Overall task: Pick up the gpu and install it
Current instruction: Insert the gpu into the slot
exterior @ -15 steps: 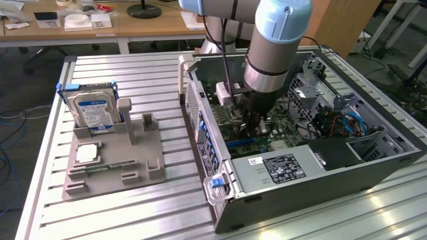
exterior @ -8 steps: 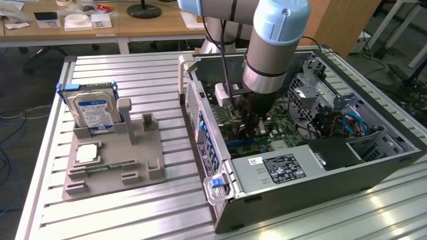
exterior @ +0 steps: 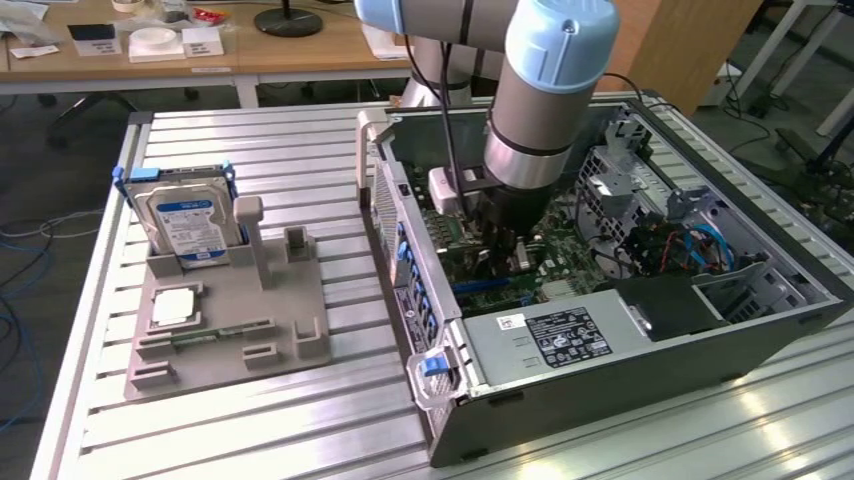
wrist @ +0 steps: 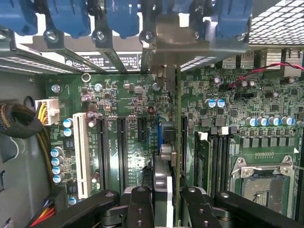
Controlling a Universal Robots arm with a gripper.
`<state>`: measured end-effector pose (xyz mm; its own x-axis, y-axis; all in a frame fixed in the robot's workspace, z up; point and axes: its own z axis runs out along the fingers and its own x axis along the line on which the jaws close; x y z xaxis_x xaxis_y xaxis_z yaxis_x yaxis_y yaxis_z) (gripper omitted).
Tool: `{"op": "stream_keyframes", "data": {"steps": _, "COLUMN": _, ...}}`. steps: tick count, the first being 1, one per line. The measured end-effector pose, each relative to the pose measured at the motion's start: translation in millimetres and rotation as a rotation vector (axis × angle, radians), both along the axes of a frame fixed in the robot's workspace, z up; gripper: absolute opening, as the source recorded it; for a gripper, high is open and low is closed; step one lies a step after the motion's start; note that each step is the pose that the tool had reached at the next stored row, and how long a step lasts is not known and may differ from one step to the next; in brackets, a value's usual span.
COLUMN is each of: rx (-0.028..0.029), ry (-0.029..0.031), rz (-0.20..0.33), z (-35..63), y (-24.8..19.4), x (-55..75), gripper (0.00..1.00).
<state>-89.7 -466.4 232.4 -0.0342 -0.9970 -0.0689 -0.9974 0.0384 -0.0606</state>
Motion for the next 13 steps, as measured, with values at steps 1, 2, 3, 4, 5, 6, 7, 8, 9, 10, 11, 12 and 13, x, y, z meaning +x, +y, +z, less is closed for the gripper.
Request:
{"op": "stream_keyframes", "data": {"steps": 1, "rx": 0.0002, "ry": 0.0017, "rz": 0.000, "z": -0.1, "y": 0.0, "x": 0.4, "gripper": 0.28}}
{"op": "stream_keyframes", "data": {"steps": 2, "rx": 0.0005, "ry": 0.0043, "rz": 0.000, "z": -0.3, "y": 0.1, "x": 1.4, "gripper": 0.28}}
{"op": "stream_keyframes", "data": {"steps": 3, "rx": 0.0005, "ry": 0.0073, "rz": 0.000, "z": -0.3, "y": 0.0, "x": 2.5, "gripper": 0.28}}
{"op": "stream_keyframes", "data": {"steps": 4, "rx": 0.0005, "ry": 0.0101, "rz": 0.000, "z": -0.3, "y": 0.0, "x": 3.5, "gripper": 0.28}}
{"op": "stream_keyframes", "data": {"steps": 5, "rx": 0.0005, "ry": 0.0125, "rz": 0.000, "z": -0.4, "y": 0.0, "x": 4.1, "gripper": 0.28}}
{"op": "stream_keyframes", "data": {"steps": 6, "rx": 0.0003, "ry": 0.0133, "rz": 0.000, "z": -0.3, "y": 0.0, "x": 4.2, "gripper": 0.28}}
{"op": "stream_keyframes", "data": {"steps": 7, "rx": 0.0001, "ry": 0.0136, "rz": 0.000, "z": -0.2, "y": 0.0, "x": 4.2, "gripper": 0.28}}
{"op": "stream_keyframes", "data": {"steps": 8, "rx": 0.0002, "ry": 0.0140, "rz": 0.000, "z": -0.3, "y": -0.2, "x": 4.2, "gripper": 0.28}}
{"op": "stream_keyframes", "data": {"steps": 9, "rx": 0.0003, "ry": 0.0145, "rz": 0.000, "z": -0.3, "y": -0.7, "x": 4.3, "gripper": 0.28}}
{"op": "stream_keyframes", "data": {"steps": 10, "rx": 0.0003, "ry": 0.0150, "rz": 0.000, "z": -0.4, "y": -1.2, "x": 4.3, "gripper": 0.28}}
{"op": "stream_keyframes", "data": {"steps": 11, "rx": 0.0003, "ry": 0.0153, "rz": 0.000, "z": -0.5, "y": -1.6, "x": 4.2, "gripper": 0.28}}
{"op": "stream_keyframes", "data": {"steps": 12, "rx": 0.0003, "ry": 0.0156, "rz": 0.000, "z": -0.7, "y": -1.9, "x": 4.2, "gripper": 0.28}}
{"op": "stream_keyframes", "data": {"steps": 13, "rx": 0.0003, "ry": 0.0158, "rz": 0.000, "z": -0.8, "y": -2.0, "x": 4.2, "gripper": 0.28}}
